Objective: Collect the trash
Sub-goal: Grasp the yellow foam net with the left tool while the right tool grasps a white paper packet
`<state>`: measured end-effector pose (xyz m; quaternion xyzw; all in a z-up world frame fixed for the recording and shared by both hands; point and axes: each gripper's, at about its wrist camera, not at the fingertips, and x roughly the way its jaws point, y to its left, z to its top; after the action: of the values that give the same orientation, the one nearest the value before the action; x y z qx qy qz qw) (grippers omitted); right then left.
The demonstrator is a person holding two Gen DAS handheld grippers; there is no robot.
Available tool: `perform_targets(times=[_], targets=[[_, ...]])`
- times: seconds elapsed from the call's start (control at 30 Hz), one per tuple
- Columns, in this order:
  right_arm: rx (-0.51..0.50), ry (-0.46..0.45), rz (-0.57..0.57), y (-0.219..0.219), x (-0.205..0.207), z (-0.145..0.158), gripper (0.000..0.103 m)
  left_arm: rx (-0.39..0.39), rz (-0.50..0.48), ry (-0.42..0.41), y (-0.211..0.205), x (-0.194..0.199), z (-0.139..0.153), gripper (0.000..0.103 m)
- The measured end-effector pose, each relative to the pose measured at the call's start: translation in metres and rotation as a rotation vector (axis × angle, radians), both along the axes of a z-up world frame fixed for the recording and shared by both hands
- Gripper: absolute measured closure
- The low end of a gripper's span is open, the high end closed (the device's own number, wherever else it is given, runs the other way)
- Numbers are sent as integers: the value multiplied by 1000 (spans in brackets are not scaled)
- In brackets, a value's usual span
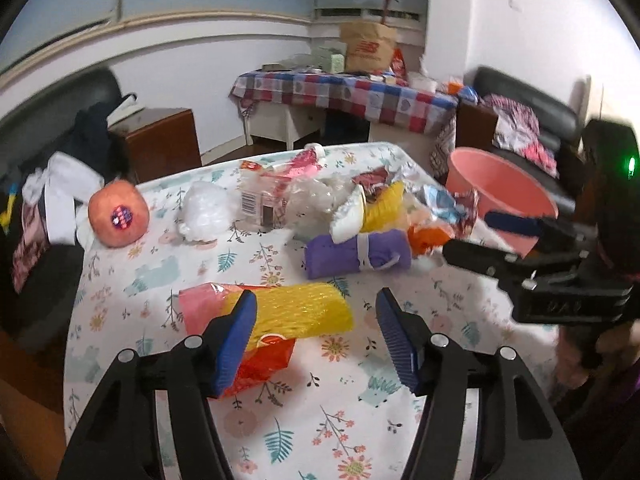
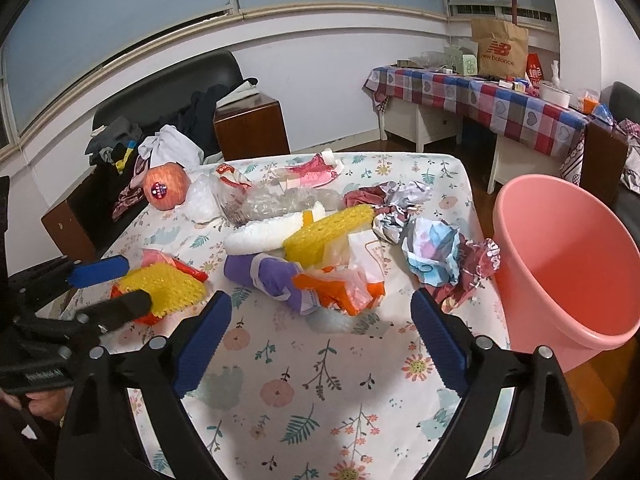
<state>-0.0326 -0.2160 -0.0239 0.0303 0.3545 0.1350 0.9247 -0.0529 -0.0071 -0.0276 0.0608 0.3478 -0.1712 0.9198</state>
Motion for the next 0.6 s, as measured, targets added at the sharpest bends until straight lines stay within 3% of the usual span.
perform_targets(times=[0.13,0.27,0.3,0.37,0.6], targets=[[20,26,-1,-5,3,-5,11,88,-10,-5,-8,6,-12,42],[53,53,-3,-10,9,-8,11,122,-11,1,-7,11,-18,61],[60,59,-2,-11,9,-8,11,112,-5,5,-4,13,-18,63],[83,76,-4,-13,12,-10,12,91,0,10,1,14,-18,77],[137,121,2,-19,25,-11,26,-43,37,26,22,21,-7,86]])
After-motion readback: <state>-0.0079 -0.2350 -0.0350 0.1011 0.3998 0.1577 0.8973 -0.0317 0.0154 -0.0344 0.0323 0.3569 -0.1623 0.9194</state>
